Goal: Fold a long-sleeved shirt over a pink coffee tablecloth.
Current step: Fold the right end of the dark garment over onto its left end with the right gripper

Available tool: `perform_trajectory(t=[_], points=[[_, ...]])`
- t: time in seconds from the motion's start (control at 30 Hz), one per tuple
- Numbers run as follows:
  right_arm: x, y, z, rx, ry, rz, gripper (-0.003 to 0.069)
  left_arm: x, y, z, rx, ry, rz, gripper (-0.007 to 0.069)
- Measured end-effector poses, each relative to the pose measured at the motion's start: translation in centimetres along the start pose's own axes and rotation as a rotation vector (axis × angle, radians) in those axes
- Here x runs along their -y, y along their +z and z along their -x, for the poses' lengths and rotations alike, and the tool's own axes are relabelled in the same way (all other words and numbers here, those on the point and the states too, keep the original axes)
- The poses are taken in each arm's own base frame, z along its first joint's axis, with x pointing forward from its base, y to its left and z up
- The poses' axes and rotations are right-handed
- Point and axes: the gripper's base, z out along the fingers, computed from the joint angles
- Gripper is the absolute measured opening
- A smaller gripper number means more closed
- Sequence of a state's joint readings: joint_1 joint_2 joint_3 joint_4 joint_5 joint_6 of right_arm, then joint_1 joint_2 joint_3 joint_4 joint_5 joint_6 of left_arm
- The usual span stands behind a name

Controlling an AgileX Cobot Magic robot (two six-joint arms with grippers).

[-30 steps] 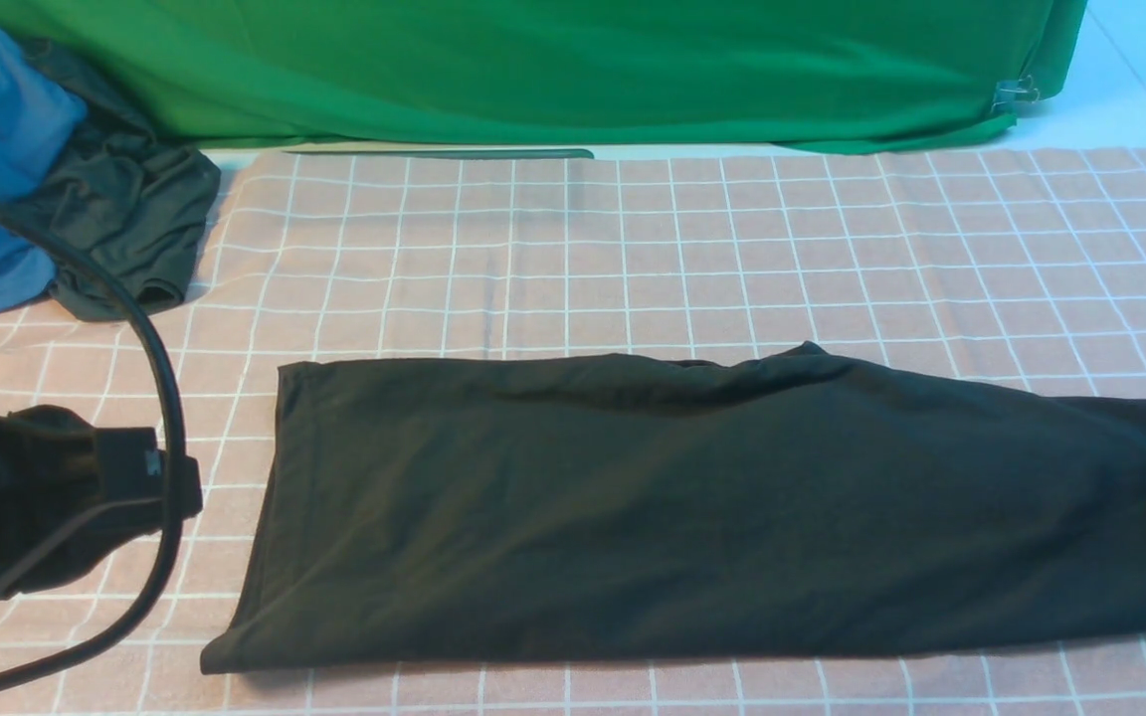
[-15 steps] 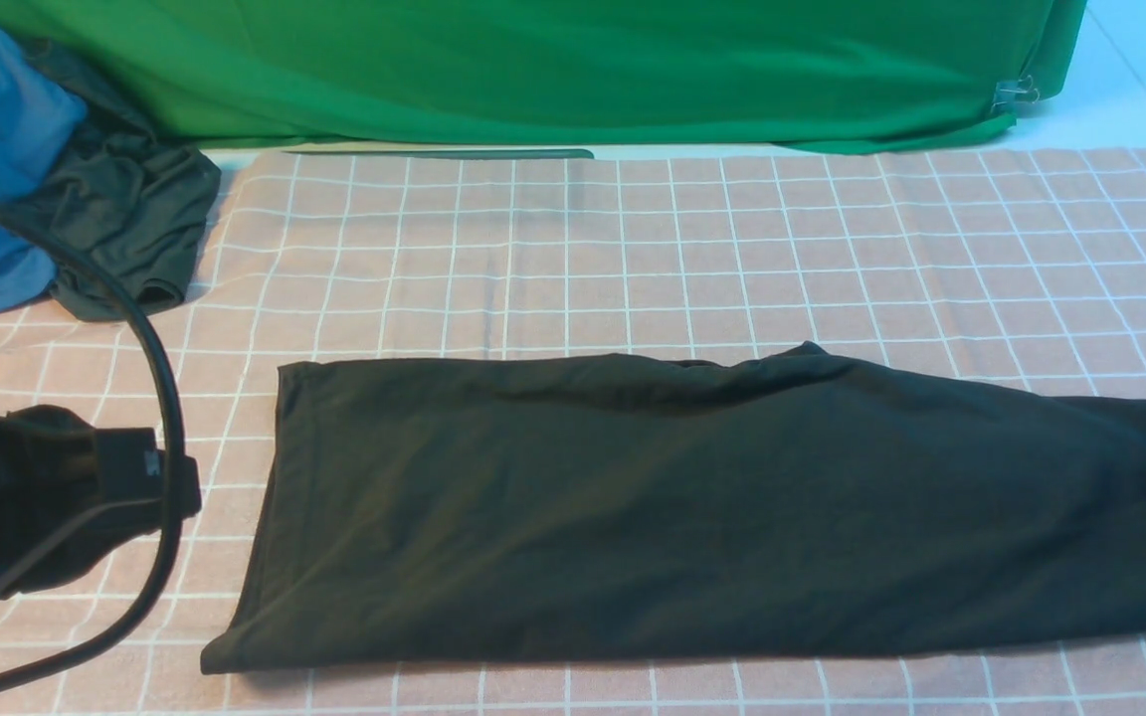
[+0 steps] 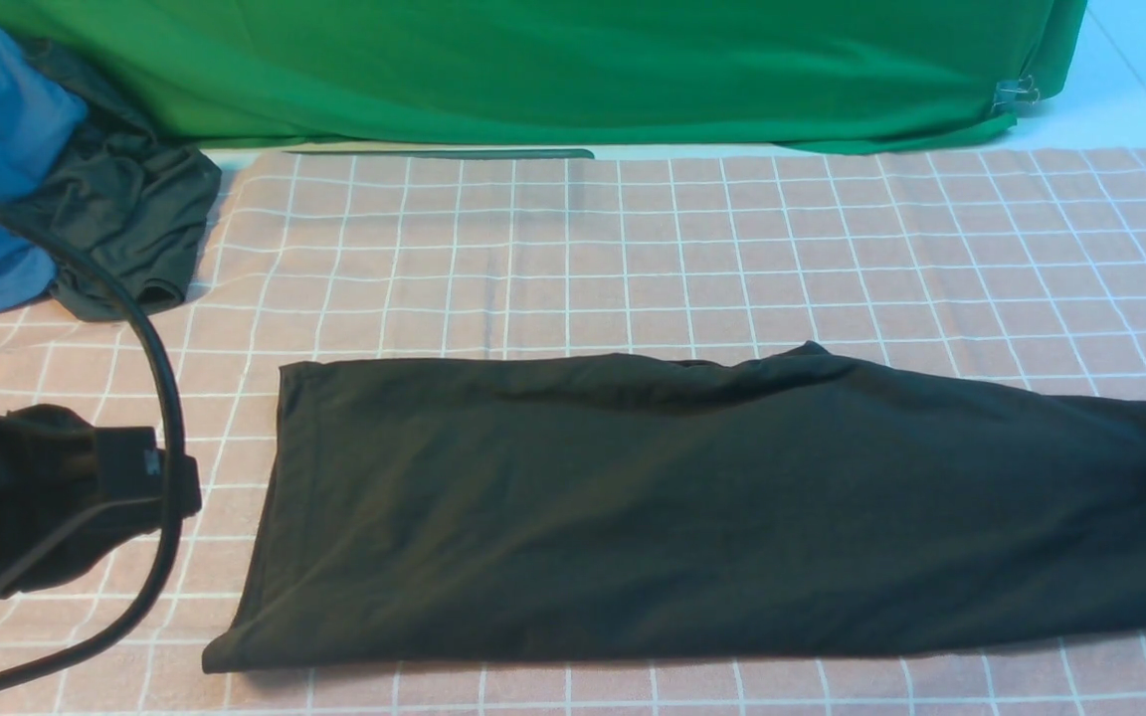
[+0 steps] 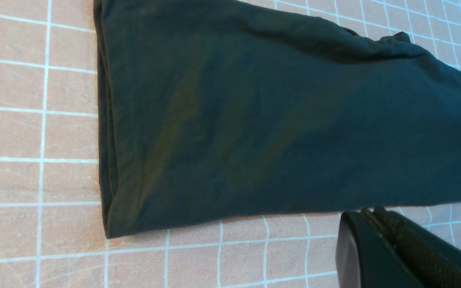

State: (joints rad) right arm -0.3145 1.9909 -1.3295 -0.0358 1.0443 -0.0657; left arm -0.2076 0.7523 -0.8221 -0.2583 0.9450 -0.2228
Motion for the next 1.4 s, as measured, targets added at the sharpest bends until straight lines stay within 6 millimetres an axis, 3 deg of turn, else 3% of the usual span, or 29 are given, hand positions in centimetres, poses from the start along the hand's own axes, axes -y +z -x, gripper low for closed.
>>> perform_trajectory(t=[0.2,0.4,0.6,0.73,0.97,1.03,1.17,1.4], points=[[0.0,-1.0,-0.1,-0.016,0.013,0.000,0.0111,0.0,0.0,0.0,0.001,0.000,0.000,0.0013],[-0.3,-6.7,0.0,0.074,0.044,0.020,0.0111,0.1,0.0,0.4,0.043,0.000,-0.010,0.0013],[-3.3,-11.7,-1.3,0.211,0.009,0.111,0.0111,0.1,0.0,0.6,0.065,0.001,-0.014,0.0013],[-6.6,-13.4,-2.2,0.246,-0.059,0.178,0.0111,0.1,0.0,0.6,0.071,0.001,-0.015,0.0013],[-16.6,-15.0,-4.4,0.282,-0.247,0.445,0.0111,0.2,-0.1,0.7,0.083,0.001,-0.018,0.0013],[-18.0,-15.3,-4.8,0.293,-0.267,0.484,0.0111,0.2,-0.1,0.8,0.086,0.001,-0.019,0.0013],[-23.8,-16.6,-6.6,0.364,-0.350,0.629,0.0111,0.2,-0.1,1.0,0.106,0.001,-0.024,0.0013],[-31.0,-17.1,-9.4,0.408,-0.455,0.760,0.0111,0.3,-0.1,1.1,0.125,0.000,-0.028,0.0014]])
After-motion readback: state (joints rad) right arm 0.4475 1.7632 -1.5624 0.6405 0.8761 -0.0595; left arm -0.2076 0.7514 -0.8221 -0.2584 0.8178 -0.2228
